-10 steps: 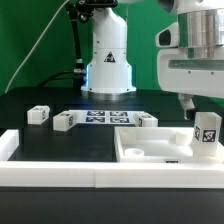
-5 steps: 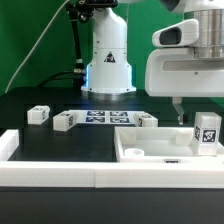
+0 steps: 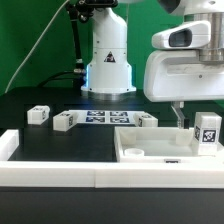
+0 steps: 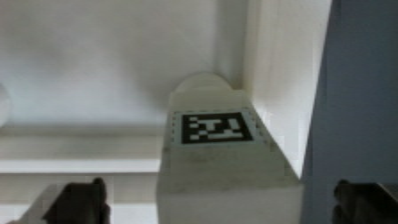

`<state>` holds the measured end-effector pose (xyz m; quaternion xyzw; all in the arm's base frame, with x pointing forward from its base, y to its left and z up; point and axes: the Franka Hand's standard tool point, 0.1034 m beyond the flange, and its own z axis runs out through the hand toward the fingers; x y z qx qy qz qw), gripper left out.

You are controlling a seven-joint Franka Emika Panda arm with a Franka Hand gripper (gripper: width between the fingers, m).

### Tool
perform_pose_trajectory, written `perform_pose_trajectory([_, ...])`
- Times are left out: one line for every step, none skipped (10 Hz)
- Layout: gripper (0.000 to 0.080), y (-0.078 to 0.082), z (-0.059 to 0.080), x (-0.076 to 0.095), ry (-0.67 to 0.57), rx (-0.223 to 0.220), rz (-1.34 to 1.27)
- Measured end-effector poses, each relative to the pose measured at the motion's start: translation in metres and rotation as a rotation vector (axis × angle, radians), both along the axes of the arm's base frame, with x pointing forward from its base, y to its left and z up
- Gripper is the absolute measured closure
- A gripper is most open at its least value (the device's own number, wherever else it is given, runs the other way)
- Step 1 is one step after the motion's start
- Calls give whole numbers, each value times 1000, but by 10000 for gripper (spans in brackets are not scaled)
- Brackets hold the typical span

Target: Assemble one leg

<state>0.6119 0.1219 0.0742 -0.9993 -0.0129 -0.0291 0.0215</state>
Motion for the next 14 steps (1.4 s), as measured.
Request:
perform_pose_trajectory([260, 0, 0, 0, 0, 0, 0])
perform_pose_trajectory([396, 0, 0, 0, 0, 0, 0])
perform_pose_trajectory([396, 0, 0, 0, 0, 0, 0])
perform_pose_trajectory([508, -1, 0, 0, 0, 1, -6])
perform_pose_trajectory([508, -1, 0, 0, 1, 4, -35])
perform_pose_trajectory([508, -1, 0, 0, 2, 6, -43])
perform_pose_trajectory([508, -2, 0, -1, 6, 16, -125])
perform_pose_trajectory([508, -3, 0, -2, 14, 26, -269])
perform_pose_trajectory([508, -4, -1, -3, 21, 33, -430])
perform_pose_trajectory([508, -5, -1, -4, 14, 42, -571])
perform_pose_trajectory([508, -5, -2, -5, 9, 53, -684])
perform_pose_trajectory([508, -6, -2, -5, 16, 66, -809])
perform_pose_trajectory([507, -5, -2, -5, 22, 79, -953])
perform_pose_trajectory([507, -4, -2, -4, 18, 97, -1096])
